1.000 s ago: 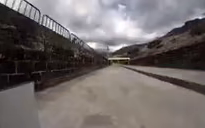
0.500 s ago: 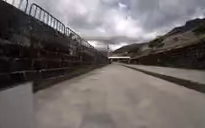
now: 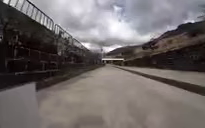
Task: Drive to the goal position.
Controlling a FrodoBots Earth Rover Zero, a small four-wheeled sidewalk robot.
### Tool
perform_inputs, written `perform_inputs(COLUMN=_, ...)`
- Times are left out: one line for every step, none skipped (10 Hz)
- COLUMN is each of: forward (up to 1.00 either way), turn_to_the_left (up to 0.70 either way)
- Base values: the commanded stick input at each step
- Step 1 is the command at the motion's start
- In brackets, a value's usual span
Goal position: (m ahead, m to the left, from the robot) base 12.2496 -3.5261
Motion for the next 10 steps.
perform_inputs(forward=1.0, turn_to_the_left=0.0)
perform_inputs(forward=1.0, turn_to_the_left=0.0)
perform_inputs(forward=1.0, turn_to_the_left=0.0)
perform_inputs(forward=1.0, turn_to_the_left=0.0)
perform_inputs(forward=1.0, turn_to_the_left=0.0)
perform_inputs(forward=1.0, turn_to_the_left=0.0)
perform_inputs(forward=1.0, turn_to_the_left=-0.07)
perform_inputs(forward=1.0, turn_to_the_left=-0.22)
perform_inputs(forward=1.0, turn_to_the_left=-0.17)
perform_inputs(forward=1.0, turn_to_the_left=-0.02)
